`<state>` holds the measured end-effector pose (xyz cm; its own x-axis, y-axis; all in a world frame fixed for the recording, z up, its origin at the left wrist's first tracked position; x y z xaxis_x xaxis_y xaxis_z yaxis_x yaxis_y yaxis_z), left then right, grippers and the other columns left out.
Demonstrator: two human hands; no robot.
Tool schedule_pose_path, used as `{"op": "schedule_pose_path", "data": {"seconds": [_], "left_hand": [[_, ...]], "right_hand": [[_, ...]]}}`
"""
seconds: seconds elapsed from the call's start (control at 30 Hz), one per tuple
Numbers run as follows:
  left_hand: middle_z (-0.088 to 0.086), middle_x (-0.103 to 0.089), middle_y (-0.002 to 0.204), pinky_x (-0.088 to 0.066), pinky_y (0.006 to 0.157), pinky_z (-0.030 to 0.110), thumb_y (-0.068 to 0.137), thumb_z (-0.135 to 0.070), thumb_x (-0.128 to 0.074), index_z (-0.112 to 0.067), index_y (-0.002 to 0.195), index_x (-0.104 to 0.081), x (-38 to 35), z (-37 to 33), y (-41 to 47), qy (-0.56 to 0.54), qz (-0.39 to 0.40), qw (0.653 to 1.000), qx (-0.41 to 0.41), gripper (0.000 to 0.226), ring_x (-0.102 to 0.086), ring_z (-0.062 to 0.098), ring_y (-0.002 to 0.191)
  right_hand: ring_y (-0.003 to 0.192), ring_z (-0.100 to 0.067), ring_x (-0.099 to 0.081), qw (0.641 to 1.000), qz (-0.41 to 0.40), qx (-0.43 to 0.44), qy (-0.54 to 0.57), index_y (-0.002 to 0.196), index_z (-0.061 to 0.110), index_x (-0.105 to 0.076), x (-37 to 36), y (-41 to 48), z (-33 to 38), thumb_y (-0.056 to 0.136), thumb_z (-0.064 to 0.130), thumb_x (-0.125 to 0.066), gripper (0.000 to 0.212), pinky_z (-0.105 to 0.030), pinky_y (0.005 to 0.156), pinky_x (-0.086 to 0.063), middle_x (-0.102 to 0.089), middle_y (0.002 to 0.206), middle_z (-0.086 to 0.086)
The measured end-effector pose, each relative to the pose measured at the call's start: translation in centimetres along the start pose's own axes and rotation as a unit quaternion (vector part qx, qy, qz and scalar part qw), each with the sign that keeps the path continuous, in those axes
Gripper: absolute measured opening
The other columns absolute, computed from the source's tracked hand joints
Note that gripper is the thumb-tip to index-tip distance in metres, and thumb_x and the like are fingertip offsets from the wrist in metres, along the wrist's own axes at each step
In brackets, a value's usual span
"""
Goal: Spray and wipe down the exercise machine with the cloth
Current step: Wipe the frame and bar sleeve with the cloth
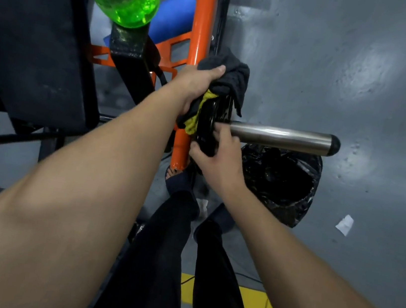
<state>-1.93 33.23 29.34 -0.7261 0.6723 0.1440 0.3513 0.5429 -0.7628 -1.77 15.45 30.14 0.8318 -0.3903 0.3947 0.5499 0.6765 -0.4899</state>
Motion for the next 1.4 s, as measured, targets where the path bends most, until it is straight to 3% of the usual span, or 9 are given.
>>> {"op": "schedule_pose_path", "data": {"seconds": [0.13,0.37,0.53,0.6,0.73,0.93,1.1,1.2,1.4], "left_hand": [[0.001,-0.078,0.11,-0.054,0.1,0.045,0.08,-0.055,-0.078,-0.022,0.126,-0.068,0.3,1.4,-0.2,-0.018,0.007,1.0,0.0,0.057,-0.073,0.023,0.104],[0.004,-0.078,0.108,-0.057,0.097,0.045,0.077,-0.05,-0.081,-0.022,0.127,-0.067,0.5,1.5,-0.1,-0.032,0.015,0.999,-0.001,0.058,-0.075,0.025,0.1],[0.009,-0.078,0.105,-0.061,0.09,0.044,0.091,-0.031,-0.076,-0.016,0.126,-0.067,0.4,0.9,0.0,-0.037,0.006,0.999,-0.015,0.039,-0.076,0.027,0.094],[0.008,-0.078,0.105,-0.061,0.089,0.041,0.093,-0.03,-0.075,-0.015,0.126,-0.067,0.5,0.6,0.0,-0.032,0.014,0.999,-0.017,0.037,-0.076,0.025,0.094],[0.005,-0.078,0.111,-0.056,0.099,0.044,0.092,-0.039,-0.074,-0.017,0.128,-0.067,0.8,0.9,0.0,-0.029,0.032,0.999,-0.007,0.043,-0.075,0.024,0.102],[0.004,-0.074,0.12,-0.053,0.104,0.047,0.088,-0.049,-0.075,-0.019,0.135,-0.062,0.8,0.8,0.1,-0.016,0.023,1.0,0.005,0.058,-0.07,0.027,0.109],[0.003,-0.07,0.125,-0.051,0.104,0.048,0.079,-0.06,-0.074,-0.021,0.138,-0.06,0.6,1.1,0.2,0.002,0.005,1.0,0.005,0.072,-0.067,0.028,0.113],[0.004,-0.071,0.122,-0.052,0.104,0.047,0.084,-0.056,-0.073,-0.019,0.138,-0.059,0.4,1.1,0.2,0.002,0.01,1.0,0.005,0.066,-0.068,0.026,0.111],[0.002,-0.075,0.116,-0.054,0.102,0.043,0.092,-0.049,-0.072,-0.019,0.133,-0.065,0.8,0.9,0.1,0.009,0.026,1.0,0.0,0.052,-0.072,0.022,0.106]], "right_hand": [[0.102,-0.008,-0.066,0.998,0.037,-0.055,0.023,0.115,0.028,-0.059,0.2,0.0,-0.1,0.077,0.045,-0.074,0.044,-0.043,0.093,-0.056,-0.071,0.107,0.01],[0.083,-0.029,-0.071,0.996,0.055,-0.061,-0.019,0.102,0.012,-0.064,-0.1,4.3,3.1,0.059,0.065,-0.046,0.07,-0.043,0.074,-0.06,-0.073,0.089,-0.009],[0.058,-0.016,-0.065,0.992,0.1,-0.081,0.008,0.074,0.006,-0.068,1.9,6.4,4.8,0.091,0.023,-0.061,0.025,-0.032,0.063,-0.054,-0.071,0.066,-0.009],[0.064,-0.021,-0.066,0.993,0.077,-0.087,0.025,0.077,0.007,-0.068,1.6,6.9,5.2,0.09,0.025,-0.061,0.023,-0.036,0.069,-0.055,-0.071,0.069,-0.009],[0.098,-0.03,-0.064,0.995,0.012,-0.089,-0.041,0.113,0.015,-0.052,-0.8,2.7,3.5,0.092,0.039,-0.06,0.033,-0.045,0.094,-0.05,-0.069,0.107,-0.008],[0.104,-0.026,-0.059,0.979,0.108,-0.117,-0.127,0.102,0.028,-0.049,-1.0,-1.3,-2.3,0.088,0.026,-0.065,0.022,-0.045,0.107,-0.036,-0.064,0.098,0.0],[0.09,-0.026,-0.067,0.972,0.123,-0.185,-0.079,0.067,0.019,-0.073,0.5,1.0,1.5,0.06,0.023,-0.07,0.009,-0.038,0.089,-0.054,-0.073,0.074,-0.001],[0.069,-0.029,-0.069,0.976,0.093,-0.196,0.001,0.054,0.012,-0.069,1.3,3.1,4.6,0.063,0.02,-0.064,0.013,-0.043,0.08,-0.058,-0.069,0.055,-0.003],[0.066,-0.027,-0.069,0.989,0.025,-0.139,0.05,0.071,0.018,-0.068,0.1,3.8,3.9,0.061,0.034,-0.057,0.021,-0.051,0.077,-0.059,-0.069,0.06,-0.002]]}}
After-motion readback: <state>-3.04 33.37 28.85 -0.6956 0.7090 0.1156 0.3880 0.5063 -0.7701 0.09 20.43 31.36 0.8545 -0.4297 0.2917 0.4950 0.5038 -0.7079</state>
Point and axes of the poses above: each hand's wrist, its own y-axis towards the middle knuckle, its own x-axis out of the back of the hand, z = x × y, the point moved 3 cm from there along y, towards the middle knuckle
